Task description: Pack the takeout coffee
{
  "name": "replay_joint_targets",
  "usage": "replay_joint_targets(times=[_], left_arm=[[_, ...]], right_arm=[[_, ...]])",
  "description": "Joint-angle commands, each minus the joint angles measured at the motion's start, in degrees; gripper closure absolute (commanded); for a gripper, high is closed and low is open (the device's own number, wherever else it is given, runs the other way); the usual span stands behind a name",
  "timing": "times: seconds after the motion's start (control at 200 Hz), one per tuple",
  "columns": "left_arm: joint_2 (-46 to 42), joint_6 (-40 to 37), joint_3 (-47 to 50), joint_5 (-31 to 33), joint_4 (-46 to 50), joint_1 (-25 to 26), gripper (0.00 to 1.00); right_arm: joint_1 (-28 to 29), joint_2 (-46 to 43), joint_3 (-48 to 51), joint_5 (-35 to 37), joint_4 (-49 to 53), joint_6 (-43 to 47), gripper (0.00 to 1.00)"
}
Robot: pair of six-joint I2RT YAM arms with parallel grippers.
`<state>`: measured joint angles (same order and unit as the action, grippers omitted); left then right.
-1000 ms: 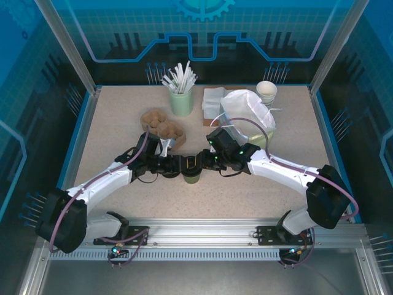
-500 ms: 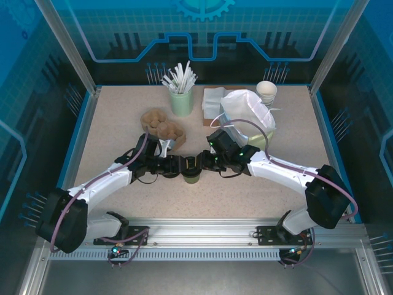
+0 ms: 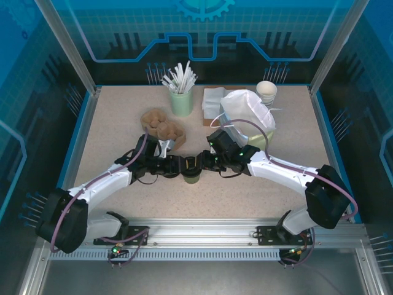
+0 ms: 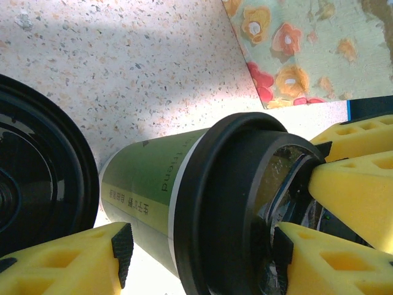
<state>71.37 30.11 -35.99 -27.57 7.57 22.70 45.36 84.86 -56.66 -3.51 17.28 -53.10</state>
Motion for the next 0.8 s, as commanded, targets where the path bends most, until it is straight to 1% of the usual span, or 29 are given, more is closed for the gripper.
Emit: replay_joint_targets(times=[0.0,0.215,0.575,0.79], left_arm=[[0.13,-0.23,3.25,1.29,6.75,-0.55,0.38],[-2.05,0.57,4.09,1.22,6.40,-0.57,0.37],[-4.27,-0.35,-0.17,1.20,10.67,-0.78,0.37],[-2.79,-0.84,1.23,1.10,9.67,-1.85,0.38]], right_arm=[[-0.12,1.63,1.69,3.43,8.84,-0.41,0.71],[-0.11,1.90,-0.32,2.94,9.42,0.40,0.71],[-0.15,2.32,-2.91,2.36,10.25,1.11,0.71],[-0.13,3.03,-3.72,2.19,10.49,1.49,0.71]])
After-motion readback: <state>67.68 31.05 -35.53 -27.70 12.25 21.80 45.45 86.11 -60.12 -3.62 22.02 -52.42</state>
